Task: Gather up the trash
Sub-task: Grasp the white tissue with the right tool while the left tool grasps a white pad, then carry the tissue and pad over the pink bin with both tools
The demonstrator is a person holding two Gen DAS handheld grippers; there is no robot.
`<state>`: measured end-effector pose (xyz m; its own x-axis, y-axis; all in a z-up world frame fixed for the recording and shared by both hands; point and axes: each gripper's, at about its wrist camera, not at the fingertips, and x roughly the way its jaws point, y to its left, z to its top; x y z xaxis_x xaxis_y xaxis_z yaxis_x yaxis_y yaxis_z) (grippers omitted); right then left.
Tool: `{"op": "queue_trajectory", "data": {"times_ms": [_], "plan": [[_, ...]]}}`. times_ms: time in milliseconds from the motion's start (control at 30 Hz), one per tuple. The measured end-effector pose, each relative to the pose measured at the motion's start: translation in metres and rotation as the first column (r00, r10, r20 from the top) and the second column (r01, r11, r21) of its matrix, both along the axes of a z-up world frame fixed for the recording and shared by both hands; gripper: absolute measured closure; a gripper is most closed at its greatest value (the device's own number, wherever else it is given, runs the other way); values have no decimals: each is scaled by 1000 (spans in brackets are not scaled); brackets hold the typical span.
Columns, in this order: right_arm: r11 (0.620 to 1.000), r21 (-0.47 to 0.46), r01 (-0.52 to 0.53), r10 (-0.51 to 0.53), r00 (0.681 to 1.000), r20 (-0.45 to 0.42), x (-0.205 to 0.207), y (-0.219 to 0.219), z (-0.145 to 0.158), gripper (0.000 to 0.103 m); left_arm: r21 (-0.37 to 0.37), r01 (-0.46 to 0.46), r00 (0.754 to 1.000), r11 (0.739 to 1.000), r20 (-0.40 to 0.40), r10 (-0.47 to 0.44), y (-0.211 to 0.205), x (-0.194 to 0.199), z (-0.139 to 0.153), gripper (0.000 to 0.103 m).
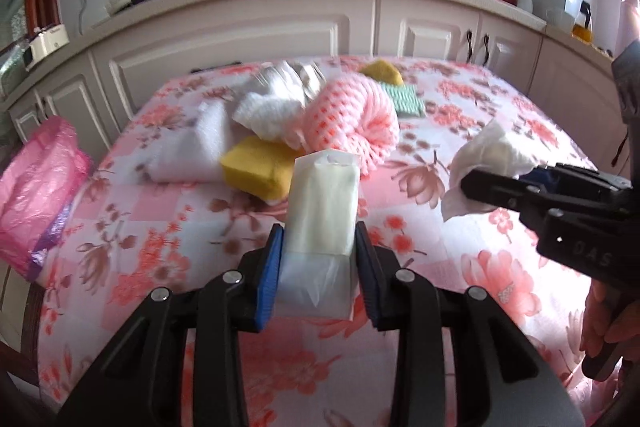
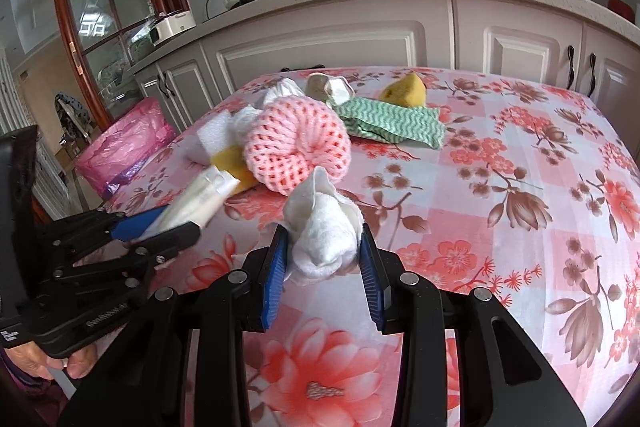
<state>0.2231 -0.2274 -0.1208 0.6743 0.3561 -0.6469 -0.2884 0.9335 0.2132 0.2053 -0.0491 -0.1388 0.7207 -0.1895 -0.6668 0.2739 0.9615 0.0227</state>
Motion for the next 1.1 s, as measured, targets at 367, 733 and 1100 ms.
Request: {"op": "queue_trajectory", "data": {"times_ms": [367, 733, 1100], "plan": [[992, -24, -121, 122, 989, 84, -24, 42, 29, 68, -33, -113, 987, 993, 110, 116, 49, -35, 32, 69], [965, -76, -253, 262, 953, 152, -38, 102, 55, 68, -82, -246, 951, 966, 171, 257, 106, -58, 54, 69], [916, -84, -393, 402, 895, 195, -15, 179, 73, 68, -88, -398, 883, 913, 234, 407, 175, -70, 72, 69]]}}
